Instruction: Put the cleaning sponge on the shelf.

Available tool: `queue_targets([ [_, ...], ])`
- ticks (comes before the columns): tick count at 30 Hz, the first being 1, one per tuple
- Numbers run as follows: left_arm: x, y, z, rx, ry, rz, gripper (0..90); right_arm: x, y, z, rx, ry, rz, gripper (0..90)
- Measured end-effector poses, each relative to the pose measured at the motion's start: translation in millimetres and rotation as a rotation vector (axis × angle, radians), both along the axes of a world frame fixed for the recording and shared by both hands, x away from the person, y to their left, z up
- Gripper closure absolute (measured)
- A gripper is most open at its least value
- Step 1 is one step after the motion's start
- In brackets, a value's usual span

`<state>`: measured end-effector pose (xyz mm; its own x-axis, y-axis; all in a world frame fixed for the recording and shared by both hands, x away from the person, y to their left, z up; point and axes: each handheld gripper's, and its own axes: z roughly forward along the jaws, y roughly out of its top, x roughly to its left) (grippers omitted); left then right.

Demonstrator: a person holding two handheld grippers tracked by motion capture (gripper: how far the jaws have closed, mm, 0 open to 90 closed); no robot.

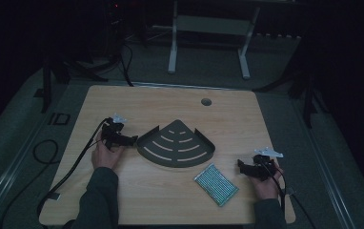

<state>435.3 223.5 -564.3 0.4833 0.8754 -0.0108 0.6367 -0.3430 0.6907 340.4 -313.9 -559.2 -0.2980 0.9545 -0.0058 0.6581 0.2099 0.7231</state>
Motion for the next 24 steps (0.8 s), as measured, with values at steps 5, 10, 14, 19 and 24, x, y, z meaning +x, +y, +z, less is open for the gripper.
queue_targets([
  [5,0.0,0.0,0.0,0.000,0.000,0.000,2.3,-0.5,0.4,0.2,0.001,-0.006,0.005,18.1],
  [10,0.0,0.0,0.0,0.000,0.000,0.000,2.3,-4.2,5.0,4.0,-0.019,-0.015,0.027,34.8],
  [14,0.0,0.1,0.0,0.000,0.000,0.000,2.3,-10.9,12.5,9.2,-0.063,-0.008,0.081,49.8],
  [19,0.0,0.1,0.0,-0.001,0.000,0.001,2.3,-23.9,27.1,25.2,-0.061,-0.052,0.150,62.0],
  [24,0.3,0.4,0.0,-0.003,-0.001,0.005,3.0,-33.4,40.1,41.2,-0.043,-0.091,0.211,76.3],
])
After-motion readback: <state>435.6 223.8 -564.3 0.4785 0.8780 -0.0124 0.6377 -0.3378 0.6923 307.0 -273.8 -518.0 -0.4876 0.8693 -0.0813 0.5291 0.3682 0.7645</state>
